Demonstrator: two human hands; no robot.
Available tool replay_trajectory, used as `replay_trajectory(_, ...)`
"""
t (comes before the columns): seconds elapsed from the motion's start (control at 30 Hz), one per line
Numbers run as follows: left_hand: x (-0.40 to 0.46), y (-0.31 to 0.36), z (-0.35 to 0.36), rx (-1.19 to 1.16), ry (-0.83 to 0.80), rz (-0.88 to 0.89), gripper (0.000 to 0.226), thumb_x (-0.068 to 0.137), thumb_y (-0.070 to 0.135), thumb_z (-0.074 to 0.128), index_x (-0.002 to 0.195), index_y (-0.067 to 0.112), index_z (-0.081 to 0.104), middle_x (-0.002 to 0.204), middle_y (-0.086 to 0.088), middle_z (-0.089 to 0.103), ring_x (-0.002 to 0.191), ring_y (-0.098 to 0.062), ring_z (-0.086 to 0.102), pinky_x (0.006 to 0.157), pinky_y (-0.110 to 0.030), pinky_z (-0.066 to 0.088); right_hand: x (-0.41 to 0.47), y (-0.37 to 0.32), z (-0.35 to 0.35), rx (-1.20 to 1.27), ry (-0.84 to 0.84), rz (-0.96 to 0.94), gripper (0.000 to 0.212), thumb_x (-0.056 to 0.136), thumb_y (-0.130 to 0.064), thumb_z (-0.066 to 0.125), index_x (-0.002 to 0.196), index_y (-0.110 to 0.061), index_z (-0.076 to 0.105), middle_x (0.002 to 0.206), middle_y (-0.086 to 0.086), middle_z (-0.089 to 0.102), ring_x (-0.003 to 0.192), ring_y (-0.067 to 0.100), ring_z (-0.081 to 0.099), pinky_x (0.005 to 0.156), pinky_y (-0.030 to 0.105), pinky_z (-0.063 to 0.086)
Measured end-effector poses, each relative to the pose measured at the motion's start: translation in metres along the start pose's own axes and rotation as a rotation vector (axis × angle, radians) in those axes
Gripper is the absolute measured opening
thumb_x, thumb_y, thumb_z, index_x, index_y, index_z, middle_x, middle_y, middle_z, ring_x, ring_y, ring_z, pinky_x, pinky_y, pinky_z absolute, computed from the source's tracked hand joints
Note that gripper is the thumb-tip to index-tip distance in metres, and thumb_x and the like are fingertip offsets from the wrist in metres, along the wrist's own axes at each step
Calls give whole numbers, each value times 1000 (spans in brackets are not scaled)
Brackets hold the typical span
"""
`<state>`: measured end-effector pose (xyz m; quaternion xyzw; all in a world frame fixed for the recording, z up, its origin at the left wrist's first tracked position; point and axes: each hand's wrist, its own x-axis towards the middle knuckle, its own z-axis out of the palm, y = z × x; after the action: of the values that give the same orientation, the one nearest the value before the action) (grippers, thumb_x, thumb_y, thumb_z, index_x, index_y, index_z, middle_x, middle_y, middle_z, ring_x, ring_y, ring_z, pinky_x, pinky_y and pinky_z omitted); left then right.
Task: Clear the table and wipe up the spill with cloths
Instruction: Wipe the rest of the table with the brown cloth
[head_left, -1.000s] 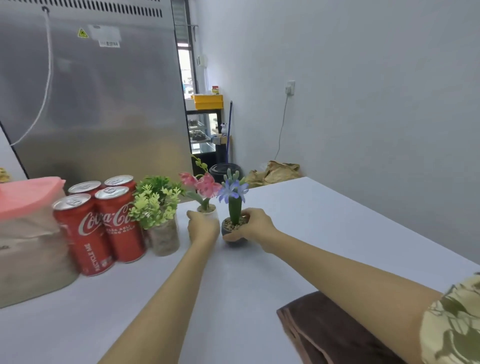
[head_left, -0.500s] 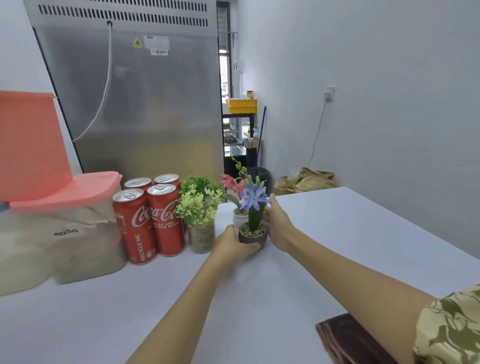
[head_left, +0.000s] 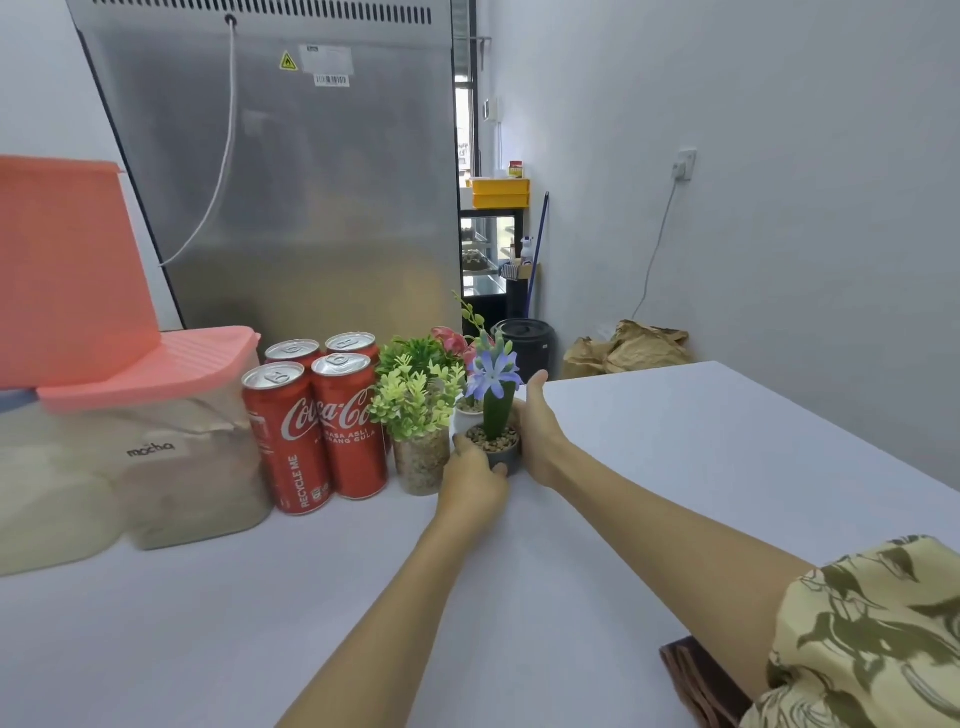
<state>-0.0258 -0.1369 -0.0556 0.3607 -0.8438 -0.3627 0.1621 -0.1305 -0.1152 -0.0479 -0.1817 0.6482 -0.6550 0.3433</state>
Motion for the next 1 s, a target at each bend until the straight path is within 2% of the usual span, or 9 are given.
replay_trajectory(0.13,-6,8,2,14,-13,-31,75,95,13,47,146,-8,-4,146,-24,31,131,-36,37,100,-36,37,-15,-2,-12,-81,81,19,77,93,-65,3,149,-16,25,153,0,30,144,20,21,120,41,9)
replay_trajectory(0.33,-39,41,11,-222,-43,-215,88,88,5,52,143,-8,-16,152,-25,10,139,-35,21,112,-41,28,-63,-28,-46,-331,185,64,66,98,-55,15,150,-14,22,154,5,28,139,28,31,113,41,23)
replay_trajectory(0.47,-56,56,22,-301,-84,-205,80,87,5,51,146,-4,-3,151,-20,15,137,-33,25,108,-39,33,-146,-28,-80,-692,142,-89,53,101,-47,24,148,-24,25,154,-4,28,140,19,29,113,36,23)
replay_trajectory(0.57,-58,65,25,-311,-149,-162,70,89,5,47,146,-3,6,148,-18,22,133,-31,31,99,-35,37,-229,2,-111,-973,72,-34,55,96,-57,26,148,-39,20,153,-18,23,142,8,21,115,30,14)
replay_trajectory(0.63,-60,74,28,-320,-212,-109,70,92,6,45,147,-1,2,150,-18,19,136,-32,27,105,-40,34,-275,36,-122,-1181,47,26,64,91,-65,19,149,-40,12,156,-21,11,144,3,6,118,28,4)
replay_trajectory(0.7,-64,81,30,-304,-251,-57,67,93,7,44,147,0,5,151,-18,19,136,-32,27,105,-39,33,-294,68,-121,-1395,60,-51,81,76,-74,-4,149,-39,-1,154,-24,-11,141,-3,-18,115,26,-13)
replay_trajectory(0.77,-63,87,35,-293,-287,-22,64,93,7,45,147,-1,10,150,-17,23,134,-32,29,103,-37,33,-294,82,-115,-1453,150,-115,93,63,-74,-20,148,-39,-7,149,-26,-20,137,-5,-26,110,24,-21)
replay_trajectory(0.83,-62,91,40,-284,-311,-10,62,94,8,45,146,-1,13,149,-17,26,133,-33,31,101,-37,34,-283,82,-113,-1455,199,-115,93,63,-71,-20,149,-38,-5,151,-25,-17,139,-4,-23,112,26,-19)
replay_trajectory(1.0,-53,104,40,-292,-293,23,53,95,8,45,142,1,23,143,-15,34,121,-28,39,80,-31,33,-207,67,-114,-1399,268,-44,65,95,-58,8,152,-26,4,159,-10,-4,145,8,-12,118,38,-12)
